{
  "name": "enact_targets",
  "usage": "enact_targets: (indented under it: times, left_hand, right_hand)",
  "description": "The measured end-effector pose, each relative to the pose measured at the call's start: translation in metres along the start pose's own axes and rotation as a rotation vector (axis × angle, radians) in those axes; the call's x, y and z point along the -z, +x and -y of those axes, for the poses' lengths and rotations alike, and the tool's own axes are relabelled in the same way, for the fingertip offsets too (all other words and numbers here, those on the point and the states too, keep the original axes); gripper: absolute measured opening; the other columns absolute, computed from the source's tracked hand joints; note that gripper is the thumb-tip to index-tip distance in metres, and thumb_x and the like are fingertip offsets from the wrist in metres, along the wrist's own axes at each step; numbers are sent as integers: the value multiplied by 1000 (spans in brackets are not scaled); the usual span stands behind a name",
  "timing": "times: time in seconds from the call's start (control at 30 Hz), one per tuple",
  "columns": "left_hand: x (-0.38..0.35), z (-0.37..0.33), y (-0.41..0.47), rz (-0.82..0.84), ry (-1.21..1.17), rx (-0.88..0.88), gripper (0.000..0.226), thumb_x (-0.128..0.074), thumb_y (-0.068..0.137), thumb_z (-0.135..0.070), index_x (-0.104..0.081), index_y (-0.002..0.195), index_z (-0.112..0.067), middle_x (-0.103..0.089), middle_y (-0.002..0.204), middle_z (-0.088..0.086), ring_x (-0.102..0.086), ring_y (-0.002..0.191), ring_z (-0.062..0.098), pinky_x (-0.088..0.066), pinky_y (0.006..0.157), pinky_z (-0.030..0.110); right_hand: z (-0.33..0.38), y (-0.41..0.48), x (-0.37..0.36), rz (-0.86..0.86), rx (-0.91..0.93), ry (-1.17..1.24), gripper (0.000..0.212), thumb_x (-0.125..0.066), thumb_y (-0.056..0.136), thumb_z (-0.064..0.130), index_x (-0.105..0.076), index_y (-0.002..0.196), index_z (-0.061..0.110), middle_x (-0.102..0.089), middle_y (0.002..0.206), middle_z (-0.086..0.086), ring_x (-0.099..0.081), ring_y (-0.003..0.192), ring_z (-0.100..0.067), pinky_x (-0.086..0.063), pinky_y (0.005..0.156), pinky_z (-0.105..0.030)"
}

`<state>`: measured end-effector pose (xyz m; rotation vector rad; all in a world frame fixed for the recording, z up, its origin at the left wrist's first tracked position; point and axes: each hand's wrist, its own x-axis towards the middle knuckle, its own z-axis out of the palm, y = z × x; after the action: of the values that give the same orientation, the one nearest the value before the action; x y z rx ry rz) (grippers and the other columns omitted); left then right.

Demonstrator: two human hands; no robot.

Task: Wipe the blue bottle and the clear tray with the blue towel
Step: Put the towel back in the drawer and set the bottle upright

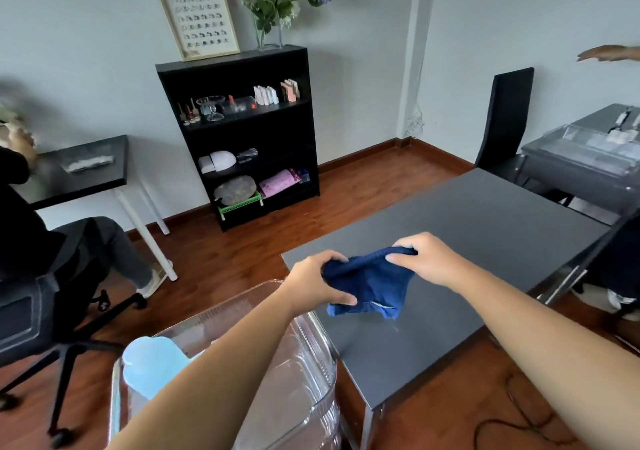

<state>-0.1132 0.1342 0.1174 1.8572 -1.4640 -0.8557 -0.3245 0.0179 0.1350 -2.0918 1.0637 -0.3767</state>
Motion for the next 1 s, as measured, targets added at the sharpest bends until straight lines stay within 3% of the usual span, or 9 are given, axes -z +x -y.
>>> enact_targets:
  times: [0.07,0.17,0.27,0.37,0.57,0.7,0.8,0.9,1.0]
  left_hand:
    - [-22,1,2,-64,87,-39,33,-83,66,-24,-66,93,-34,-66,85,-13,-56,72,8,-42,63,12]
    - [-44,-4,6,-109,215,-15,1,-69,82,-29,-69,81,-28,-68,83,-8,-62,82,17,-47,69,26]
    - [-49,-7,12,75,255,-26,16,-64,88,-29,-71,84,-15,-65,96,-6,-60,93,18,-41,72,23]
    - [-52,-9,13,226,163,55,24,-57,92,-28,-57,69,-26,-57,70,-9,-55,67,9,-37,57,20]
    - [-68,6,25,330,89,267,19,-56,94,-29,-66,84,-16,-68,89,2,-61,75,14,-47,69,27]
    - [-90,29,41,145,246,414,26,-59,92,-28,-66,101,-5,-69,97,12,-63,82,23,-52,73,33]
    - [-102,39,46,-41,400,430,33,-61,90,-25,-53,118,-9,-60,113,11,-59,94,27,-50,79,36]
    - [-117,49,43,-26,685,266,58,-63,88,-35,-39,136,-15,-44,135,5,-46,121,26,-42,96,41]
    - [-130,57,37,137,867,177,87,-51,88,-59,-14,151,-13,-18,159,3,-19,144,21,-19,115,43]
  right_hand:
    - [-9,-1,13,81,-43,-19,20,-61,88,32,-68,74,19,-61,69,-6,-51,64,-14,-37,62,-31]
    - [-26,-1,27,257,-100,-100,17,-61,89,32,-70,77,25,-72,84,-4,-60,73,-15,-43,71,-32]
    - [-40,4,34,430,-178,-57,14,-62,90,26,-73,83,19,-75,86,-3,-66,80,-18,-47,75,-31]
    - [-52,16,37,607,-284,61,11,-62,91,18,-72,92,14,-74,91,-7,-68,81,-20,-53,68,-28]
    - [-76,50,21,795,-392,52,14,-57,95,17,-66,105,13,-71,95,-9,-70,72,-19,-61,63,-36]
    - [-96,76,-20,676,-273,-102,20,-59,94,21,-65,111,14,-67,112,-8,-66,96,-25,-56,84,-41]
    - [-105,87,-43,465,-103,-201,30,-62,92,21,-61,121,19,-60,128,-4,-55,117,-24,-42,95,-33]
    - [-115,82,-59,303,84,-346,39,-62,91,23,-53,129,24,-49,138,-1,-43,128,-24,-36,103,-39]
    - [-128,61,-73,164,235,-488,41,-53,94,34,-50,133,25,-45,142,3,-38,133,-21,-31,104,-39]
